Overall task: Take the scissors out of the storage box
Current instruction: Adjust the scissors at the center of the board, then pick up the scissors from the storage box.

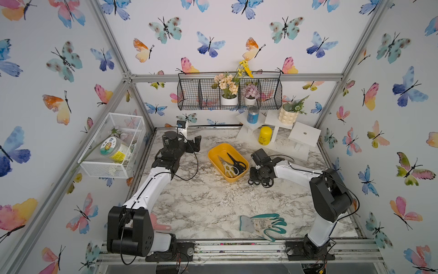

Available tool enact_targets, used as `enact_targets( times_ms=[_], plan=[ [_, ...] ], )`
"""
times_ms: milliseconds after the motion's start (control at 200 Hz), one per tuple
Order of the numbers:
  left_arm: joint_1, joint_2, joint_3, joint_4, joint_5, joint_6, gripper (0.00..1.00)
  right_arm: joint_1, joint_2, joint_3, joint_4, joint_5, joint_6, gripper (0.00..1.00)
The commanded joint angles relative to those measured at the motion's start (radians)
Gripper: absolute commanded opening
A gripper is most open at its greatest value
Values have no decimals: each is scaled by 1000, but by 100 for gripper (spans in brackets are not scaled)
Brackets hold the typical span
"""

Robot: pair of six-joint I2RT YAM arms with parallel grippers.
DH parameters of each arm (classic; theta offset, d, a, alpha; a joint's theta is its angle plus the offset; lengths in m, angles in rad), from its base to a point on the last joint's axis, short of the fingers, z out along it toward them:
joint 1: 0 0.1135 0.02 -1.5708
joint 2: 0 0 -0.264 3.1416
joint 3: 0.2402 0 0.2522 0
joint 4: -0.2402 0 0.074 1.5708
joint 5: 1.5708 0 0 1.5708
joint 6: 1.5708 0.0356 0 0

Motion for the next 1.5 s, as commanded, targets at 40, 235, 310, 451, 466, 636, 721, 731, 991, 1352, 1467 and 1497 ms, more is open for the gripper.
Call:
enact_targets(
  times_ms=[40, 235, 310, 451, 466, 636, 721, 731, 991, 1352, 1467, 1497],
  plan=[
    [-83, 55, 86, -67, 15, 116, 99, 6, -74, 97, -32, 61, -88, 40],
    [-116, 66, 183, -74, -73, 197, 99, 6, 27, 280, 6, -43, -397, 43],
    [-112, 70, 216, -72, -118, 278, 99, 6, 126, 409, -76, -89, -512, 43],
    [-24, 106, 291, -53, -72, 318, 99, 13, 260, 573, -187, -92, -623, 43],
    [-10, 111, 304, -59, -61, 304, 99, 15, 269, 583, -196, -88, -630, 43],
    [84, 173, 457, -110, -134, 145, 99, 46, 329, 631, -246, -58, -674, 42],
    [88, 176, 453, -115, -104, 165, 99, 67, 361, 650, -272, -33, -682, 42],
    [88, 174, 450, -114, -96, 165, 99, 70, 368, 653, -276, -34, -683, 42],
    [76, 135, 291, -101, 15, 85, 99, 100, 440, 672, -287, 12, -680, 42],
    [-62, 172, 229, -259, -134, -129, 100, 100, 514, 705, -321, 70, -680, 36],
    [-80, 230, 227, -322, -118, -268, 90, 100, 507, 679, -305, 75, -672, 28],
    [-81, 253, 231, -339, -102, -307, 86, 100, 503, 674, -302, 75, -668, 26]
  ],
)
